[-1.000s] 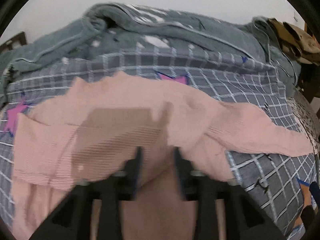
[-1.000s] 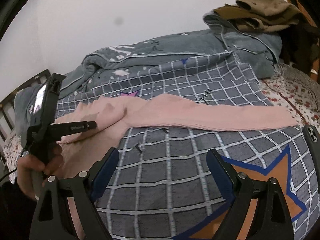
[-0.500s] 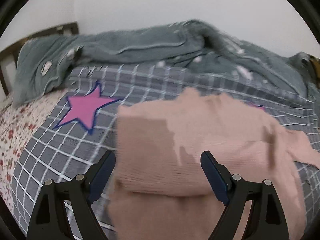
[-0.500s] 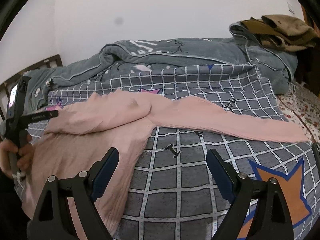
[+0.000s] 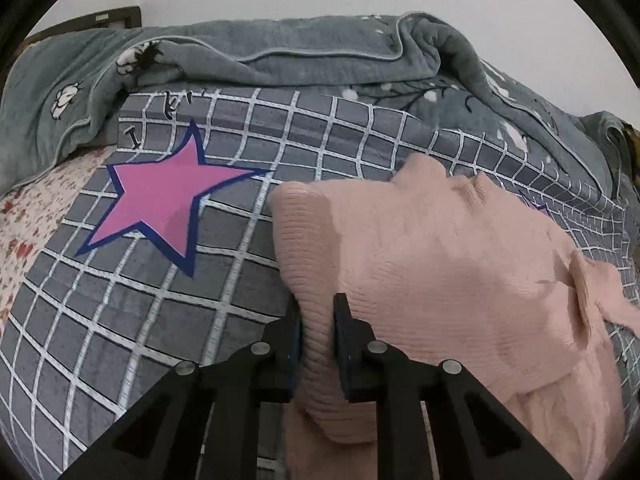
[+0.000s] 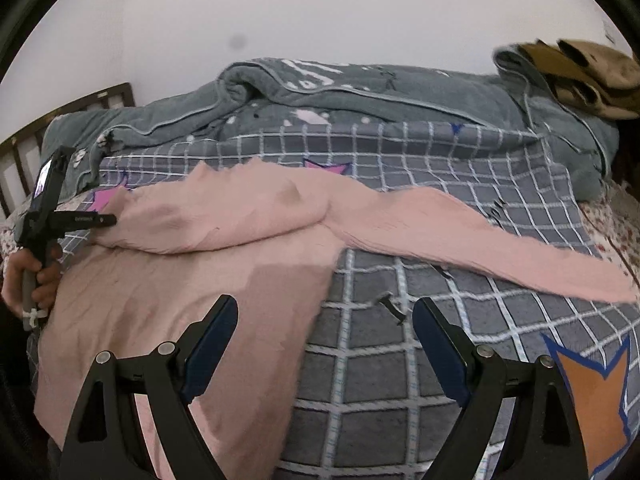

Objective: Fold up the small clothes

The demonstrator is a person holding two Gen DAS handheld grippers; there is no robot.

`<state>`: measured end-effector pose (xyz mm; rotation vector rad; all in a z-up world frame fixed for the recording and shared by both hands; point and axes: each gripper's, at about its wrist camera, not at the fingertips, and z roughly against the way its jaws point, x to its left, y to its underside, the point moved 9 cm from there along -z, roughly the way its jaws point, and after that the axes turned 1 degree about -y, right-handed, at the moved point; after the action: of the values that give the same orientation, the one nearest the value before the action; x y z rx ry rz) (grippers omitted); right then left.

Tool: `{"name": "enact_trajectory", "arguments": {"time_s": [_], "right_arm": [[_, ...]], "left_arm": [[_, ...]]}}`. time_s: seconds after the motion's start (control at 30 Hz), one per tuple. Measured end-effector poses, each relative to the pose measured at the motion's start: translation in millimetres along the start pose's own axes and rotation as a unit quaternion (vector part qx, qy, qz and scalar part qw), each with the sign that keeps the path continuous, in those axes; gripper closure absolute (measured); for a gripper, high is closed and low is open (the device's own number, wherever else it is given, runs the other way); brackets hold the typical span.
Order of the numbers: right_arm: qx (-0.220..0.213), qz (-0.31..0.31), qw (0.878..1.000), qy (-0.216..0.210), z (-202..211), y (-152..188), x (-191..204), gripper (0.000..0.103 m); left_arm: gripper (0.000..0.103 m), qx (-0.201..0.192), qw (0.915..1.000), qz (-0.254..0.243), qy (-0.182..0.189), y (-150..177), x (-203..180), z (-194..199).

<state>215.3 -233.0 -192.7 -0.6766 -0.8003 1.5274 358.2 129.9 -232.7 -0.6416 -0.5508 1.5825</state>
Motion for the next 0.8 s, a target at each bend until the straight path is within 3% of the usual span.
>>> {"name": "enact_trajectory", "arguments": {"time_s": [0.23,0.3,0.4,0.47,0.53,0.67,0.7,0.73,0.77,0.8], "right_arm": [[-0.003,-0.001,0.999,-0.051,-12,-29,35,0.015],[0.007,0.010,0.999,-0.051,-24,-39,43,0.021],[0.024,0.036,0.999,-0.033,-51,-59,51,0.033],[0.055,0.034,0.998,-0.013,-78,-69,53,0.038],[0.083,0.030,0.996,-0.008,-98,-74,56,0.039],[0.094,0.048,0.994,0.024,-133,-79,67,0.039],[0.098,0.053,0.993,0.030,-139,-78,68,0.044],[0.105,0.064,0.992,0.033,-147,-73,70,0.055],[0.110,0.074,0.990,0.035,-149,-69,70,0.100],[0.114,0.091,0.988,0.043,-147,-64,68,0.097]], "left_arm": [[0.085,-0.022,0.9988,0.028,0.034,6,9,-4],[0.082,-0.023,0.9990,0.023,0.029,7,8,-5],[0.074,-0.028,0.9992,0.018,0.020,8,7,-4],[0.064,-0.029,0.9991,0.022,0.020,8,9,-3],[0.054,-0.035,0.9989,0.024,0.019,8,10,-1],[0.049,-0.034,0.9991,0.020,0.016,8,9,-3],[0.049,-0.033,0.9991,0.021,0.017,7,9,-3],[0.049,-0.033,0.9990,0.023,0.021,7,10,-3],[0.049,-0.034,0.9989,0.025,0.023,7,10,-2],[0.049,-0.035,0.9988,0.026,0.023,7,10,-2]]}}
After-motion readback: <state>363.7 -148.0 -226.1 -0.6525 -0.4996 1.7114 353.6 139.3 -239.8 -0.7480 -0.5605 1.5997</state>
